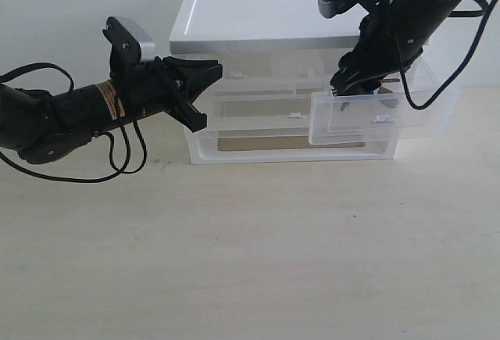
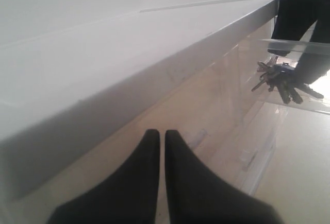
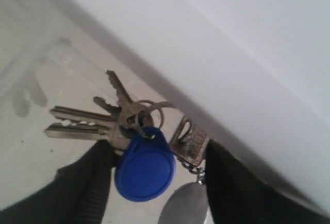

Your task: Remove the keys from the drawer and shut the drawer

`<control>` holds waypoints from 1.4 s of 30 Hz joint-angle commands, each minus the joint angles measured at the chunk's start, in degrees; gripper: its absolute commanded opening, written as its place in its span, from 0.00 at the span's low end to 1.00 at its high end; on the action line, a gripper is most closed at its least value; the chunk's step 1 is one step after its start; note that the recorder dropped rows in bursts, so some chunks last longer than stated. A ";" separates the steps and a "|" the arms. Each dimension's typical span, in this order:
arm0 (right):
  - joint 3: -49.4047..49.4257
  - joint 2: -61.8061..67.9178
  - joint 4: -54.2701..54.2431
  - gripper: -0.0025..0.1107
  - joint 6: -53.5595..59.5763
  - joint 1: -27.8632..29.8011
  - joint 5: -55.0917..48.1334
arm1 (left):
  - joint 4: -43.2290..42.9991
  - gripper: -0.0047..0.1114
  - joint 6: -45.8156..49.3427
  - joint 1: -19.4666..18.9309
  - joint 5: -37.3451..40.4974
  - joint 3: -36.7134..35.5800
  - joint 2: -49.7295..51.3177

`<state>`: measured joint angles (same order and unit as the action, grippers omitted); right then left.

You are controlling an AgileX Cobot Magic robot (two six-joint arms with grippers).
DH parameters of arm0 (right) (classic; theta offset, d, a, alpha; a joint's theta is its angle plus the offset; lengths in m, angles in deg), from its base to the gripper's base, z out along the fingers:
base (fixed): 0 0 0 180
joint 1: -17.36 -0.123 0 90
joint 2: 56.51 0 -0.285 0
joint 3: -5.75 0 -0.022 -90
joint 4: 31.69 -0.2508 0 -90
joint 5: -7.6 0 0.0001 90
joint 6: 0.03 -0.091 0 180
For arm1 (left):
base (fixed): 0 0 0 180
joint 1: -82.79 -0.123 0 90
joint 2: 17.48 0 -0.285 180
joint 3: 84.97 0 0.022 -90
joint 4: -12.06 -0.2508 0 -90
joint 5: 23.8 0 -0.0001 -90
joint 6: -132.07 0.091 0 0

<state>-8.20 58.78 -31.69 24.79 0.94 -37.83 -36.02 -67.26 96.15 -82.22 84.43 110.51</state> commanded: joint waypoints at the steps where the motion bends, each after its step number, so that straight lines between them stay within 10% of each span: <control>1: -0.91 0.55 2.18 0.26 1.31 1.10 16.50 | 2.46 0.08 -0.20 -0.12 1.48 0.42 0.23; 5: -0.91 0.64 1.83 0.02 2.79 1.10 15.68 | 2.46 0.08 -0.20 -0.12 1.48 0.42 0.23; 29: -0.47 -15.08 -0.32 0.02 -0.29 0.91 6.07 | 2.46 0.08 -0.18 -0.12 1.35 0.42 0.23; 42: 24.25 -32.84 -4.03 0.02 -7.01 0.91 7.31 | 2.46 0.08 -2.22 -0.12 1.23 0.42 0.23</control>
<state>11.36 27.43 -35.05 17.82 1.85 -32.83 -36.02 -67.75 96.15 -82.22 84.43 110.51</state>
